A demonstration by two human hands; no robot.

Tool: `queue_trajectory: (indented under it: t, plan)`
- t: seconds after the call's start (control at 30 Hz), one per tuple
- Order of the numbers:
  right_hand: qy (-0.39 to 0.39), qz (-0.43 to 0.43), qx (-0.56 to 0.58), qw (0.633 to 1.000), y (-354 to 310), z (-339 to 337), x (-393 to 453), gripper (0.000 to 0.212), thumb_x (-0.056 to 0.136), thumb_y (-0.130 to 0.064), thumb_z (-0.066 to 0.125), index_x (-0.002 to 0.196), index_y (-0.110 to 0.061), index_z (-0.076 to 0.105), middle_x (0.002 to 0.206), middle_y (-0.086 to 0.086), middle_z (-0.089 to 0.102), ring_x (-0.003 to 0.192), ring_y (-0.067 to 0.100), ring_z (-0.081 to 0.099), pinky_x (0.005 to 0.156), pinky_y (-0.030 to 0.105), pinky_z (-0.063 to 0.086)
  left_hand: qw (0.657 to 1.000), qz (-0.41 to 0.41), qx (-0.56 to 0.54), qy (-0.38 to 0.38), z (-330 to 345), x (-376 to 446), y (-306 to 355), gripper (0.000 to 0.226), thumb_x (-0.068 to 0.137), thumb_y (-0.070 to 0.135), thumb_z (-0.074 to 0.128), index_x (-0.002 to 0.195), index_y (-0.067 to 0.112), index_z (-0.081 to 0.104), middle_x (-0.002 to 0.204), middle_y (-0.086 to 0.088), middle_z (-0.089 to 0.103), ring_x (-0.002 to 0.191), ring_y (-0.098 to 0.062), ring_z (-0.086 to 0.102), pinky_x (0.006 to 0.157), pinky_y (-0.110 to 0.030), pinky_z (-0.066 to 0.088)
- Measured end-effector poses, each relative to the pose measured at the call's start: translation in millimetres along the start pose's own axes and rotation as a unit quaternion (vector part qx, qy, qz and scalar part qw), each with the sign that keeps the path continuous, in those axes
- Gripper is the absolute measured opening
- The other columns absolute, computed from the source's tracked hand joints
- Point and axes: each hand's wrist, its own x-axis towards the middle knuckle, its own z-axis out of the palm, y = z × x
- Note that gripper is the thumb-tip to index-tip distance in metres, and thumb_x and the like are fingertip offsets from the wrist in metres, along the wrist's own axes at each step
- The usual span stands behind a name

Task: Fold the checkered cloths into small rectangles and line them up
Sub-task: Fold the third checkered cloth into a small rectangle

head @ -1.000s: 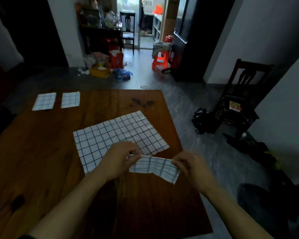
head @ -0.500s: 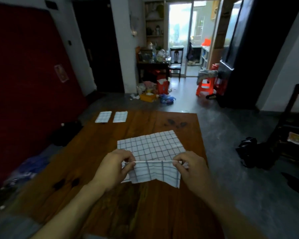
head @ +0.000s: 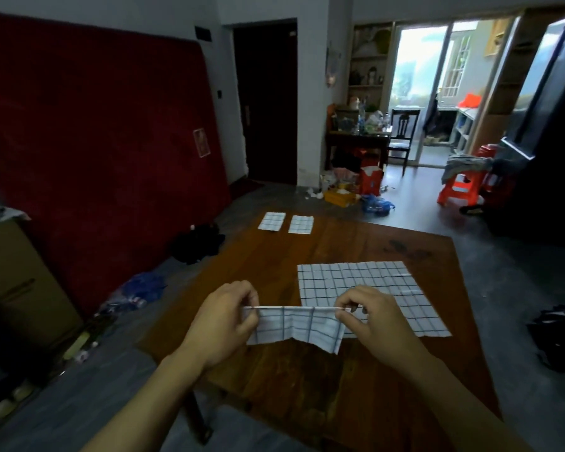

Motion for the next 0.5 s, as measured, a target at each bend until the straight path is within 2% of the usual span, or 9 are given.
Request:
queue_trajectory:
  t: [0.17, 0.3, 0.5]
  plan:
    - [-0.012, -0.003, -0.010, 1.000, -72, 59, 17, 0.012, 0.090, -0.025, 0.064, 0.084, -0.033, 0.059, 0.083, -0.019, 0.057, 0.088, 0.001, 0.052, 0.068, 0.014, 0.034, 1.000, 0.001, -0.012, 0.019, -47, -46, -71, 0.003, 0.079, 0.035, 0.051, 0.082, 0.035, 0.050, 0.083, 0.016, 0.056, 0.081, -0.004, 0.054, 0.069, -0.035, 0.050]
    - [-0.014, 0.001, 0.010, 1.000, -129, 113, 35, 0.015, 0.090, -0.024, 0.064, 0.084, -0.035, 0.057, 0.085, -0.017, 0.058, 0.087, 0.001, 0.053, 0.069, 0.019, 0.041, 0.998, -0.013, -0.019, 0.050, -84, -81, -131, 0.014, 0.083, 0.022, 0.060, 0.081, 0.033, 0.051, 0.080, 0.015, 0.056, 0.078, -0.004, 0.054, 0.067, -0.031, 0.048]
    - [-0.055, -0.011, 0.046, 0.997, -197, 185, 67, 0.019, 0.090, -0.018, 0.064, 0.085, -0.035, 0.057, 0.089, -0.015, 0.057, 0.089, 0.004, 0.056, 0.066, 0.017, 0.046, 0.992, -0.047, -0.059, 0.100, -132, -127, -208, 0.022, 0.081, 0.009, 0.065, 0.078, 0.027, 0.054, 0.076, 0.015, 0.057, 0.073, -0.007, 0.056, 0.061, -0.015, 0.039]
